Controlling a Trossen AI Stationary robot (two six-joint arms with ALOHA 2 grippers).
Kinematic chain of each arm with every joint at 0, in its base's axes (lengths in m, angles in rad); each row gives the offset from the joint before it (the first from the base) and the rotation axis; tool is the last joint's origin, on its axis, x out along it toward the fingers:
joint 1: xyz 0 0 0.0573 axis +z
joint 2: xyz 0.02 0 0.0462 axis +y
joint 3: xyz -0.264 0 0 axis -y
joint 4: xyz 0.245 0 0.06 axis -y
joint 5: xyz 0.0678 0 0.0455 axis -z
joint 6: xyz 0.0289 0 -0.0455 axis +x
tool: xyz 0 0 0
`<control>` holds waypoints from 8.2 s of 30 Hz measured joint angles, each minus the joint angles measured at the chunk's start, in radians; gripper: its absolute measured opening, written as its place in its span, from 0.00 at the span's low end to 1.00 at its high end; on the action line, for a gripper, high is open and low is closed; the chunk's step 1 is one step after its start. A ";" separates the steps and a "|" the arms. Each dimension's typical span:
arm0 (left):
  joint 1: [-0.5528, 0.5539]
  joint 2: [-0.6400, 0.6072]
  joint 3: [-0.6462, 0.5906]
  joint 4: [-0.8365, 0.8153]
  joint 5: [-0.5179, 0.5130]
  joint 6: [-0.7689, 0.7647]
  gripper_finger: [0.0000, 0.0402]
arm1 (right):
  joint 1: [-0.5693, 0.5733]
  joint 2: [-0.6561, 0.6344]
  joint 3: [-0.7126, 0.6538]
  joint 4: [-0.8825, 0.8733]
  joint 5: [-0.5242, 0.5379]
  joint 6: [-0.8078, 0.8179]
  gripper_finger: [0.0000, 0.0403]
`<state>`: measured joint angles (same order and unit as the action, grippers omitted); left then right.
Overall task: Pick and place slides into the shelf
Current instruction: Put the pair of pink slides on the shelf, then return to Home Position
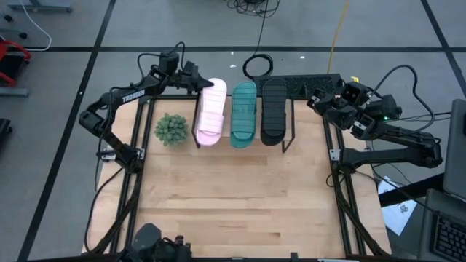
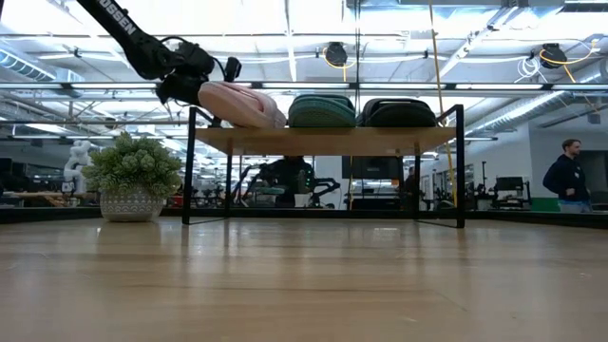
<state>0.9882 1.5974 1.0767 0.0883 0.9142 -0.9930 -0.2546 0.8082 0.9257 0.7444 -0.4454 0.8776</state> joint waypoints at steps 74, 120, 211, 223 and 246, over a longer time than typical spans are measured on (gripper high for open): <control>0.053 0.057 0.000 -0.005 0.021 0.046 0.51 | -0.002 0.010 0.000 0.012 0.053 -0.008 0.38; 0.116 -0.949 0.012 -0.255 0.172 0.117 0.52 | -0.100 -0.274 0.001 -0.727 -0.210 -0.201 0.38; -0.425 -1.596 -0.940 0.029 -0.080 0.424 0.52 | 0.066 -0.398 -0.607 -0.099 -0.048 -0.519 0.38; -0.632 -1.596 -1.031 -0.089 -0.364 0.642 0.52 | 0.067 -0.316 -0.666 -0.088 -0.055 -0.534 0.38; -0.802 -1.595 -1.062 -0.037 -0.688 0.783 0.52 | 0.048 -0.406 -0.909 0.252 -0.355 -0.529 0.38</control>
<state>0.1859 0.0024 0.0151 0.0514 0.2262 -0.2097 -0.2062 0.4025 0.0166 0.9969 -0.7999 0.3482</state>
